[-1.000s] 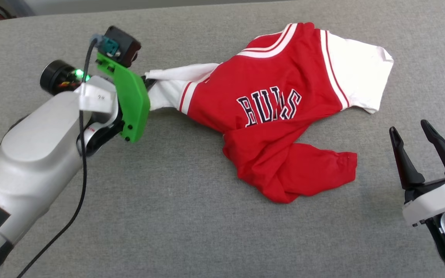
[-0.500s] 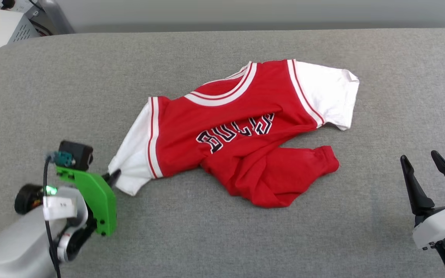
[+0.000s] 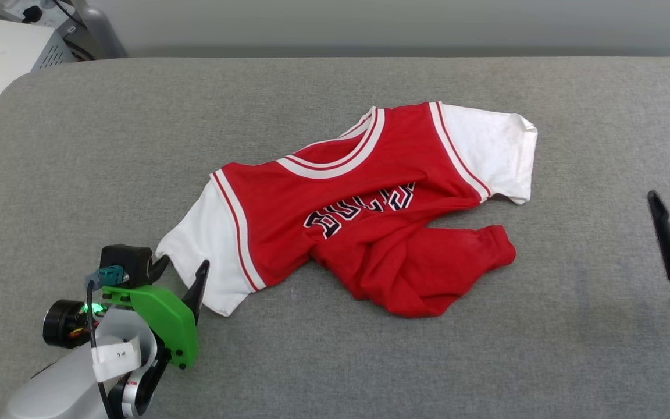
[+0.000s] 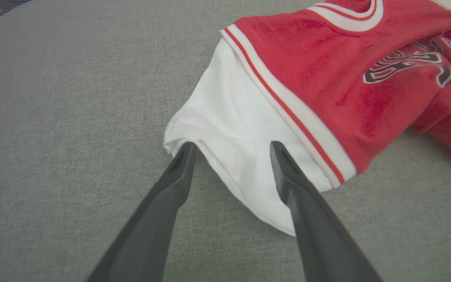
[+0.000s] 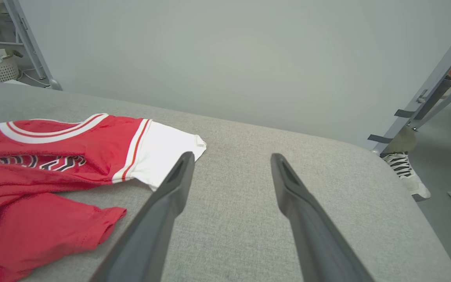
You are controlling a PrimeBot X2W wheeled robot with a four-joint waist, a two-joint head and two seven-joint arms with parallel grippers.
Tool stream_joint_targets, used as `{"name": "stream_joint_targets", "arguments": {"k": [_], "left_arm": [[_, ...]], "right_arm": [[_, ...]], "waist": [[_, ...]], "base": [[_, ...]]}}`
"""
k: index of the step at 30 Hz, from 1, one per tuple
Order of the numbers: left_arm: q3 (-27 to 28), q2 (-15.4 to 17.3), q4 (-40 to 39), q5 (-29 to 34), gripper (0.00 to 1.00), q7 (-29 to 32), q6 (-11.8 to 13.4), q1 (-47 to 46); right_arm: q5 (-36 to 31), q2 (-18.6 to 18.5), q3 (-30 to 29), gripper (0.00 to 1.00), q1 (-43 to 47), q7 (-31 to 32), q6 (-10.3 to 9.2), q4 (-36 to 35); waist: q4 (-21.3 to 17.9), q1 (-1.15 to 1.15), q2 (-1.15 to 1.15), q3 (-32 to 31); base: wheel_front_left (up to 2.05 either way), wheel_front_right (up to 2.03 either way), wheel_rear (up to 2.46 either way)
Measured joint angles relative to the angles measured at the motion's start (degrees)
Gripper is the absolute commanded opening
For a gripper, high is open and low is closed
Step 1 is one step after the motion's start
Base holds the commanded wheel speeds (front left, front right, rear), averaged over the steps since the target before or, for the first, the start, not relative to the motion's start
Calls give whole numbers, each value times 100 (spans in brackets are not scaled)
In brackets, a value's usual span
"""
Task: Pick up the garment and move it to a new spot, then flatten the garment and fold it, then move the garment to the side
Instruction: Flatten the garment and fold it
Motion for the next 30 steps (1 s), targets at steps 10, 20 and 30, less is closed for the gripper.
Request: {"name": "stream_joint_targets", "arguments": {"k": [10,20,30], "left_arm": [[733,10,-1066,945,100,-639,1168,-40],[2293,-846,-1967,2577,100,-643,1436,266],[3279,-1757,-1917,3479,100,-643,742,399]], "right_arm": [[667,-1165,219,100,-1556,1376,0,-174],[2224,-2153,1833,100,-3613,4998,0,846],[2039,-2121,2544,100,-4908,5750,0,1808]], "waist": [[363,0,0,149],[753,0,0,854],[1147,0,0,1635]], "base": [[0,0,0],[0,0,0],[0,0,0]]}}
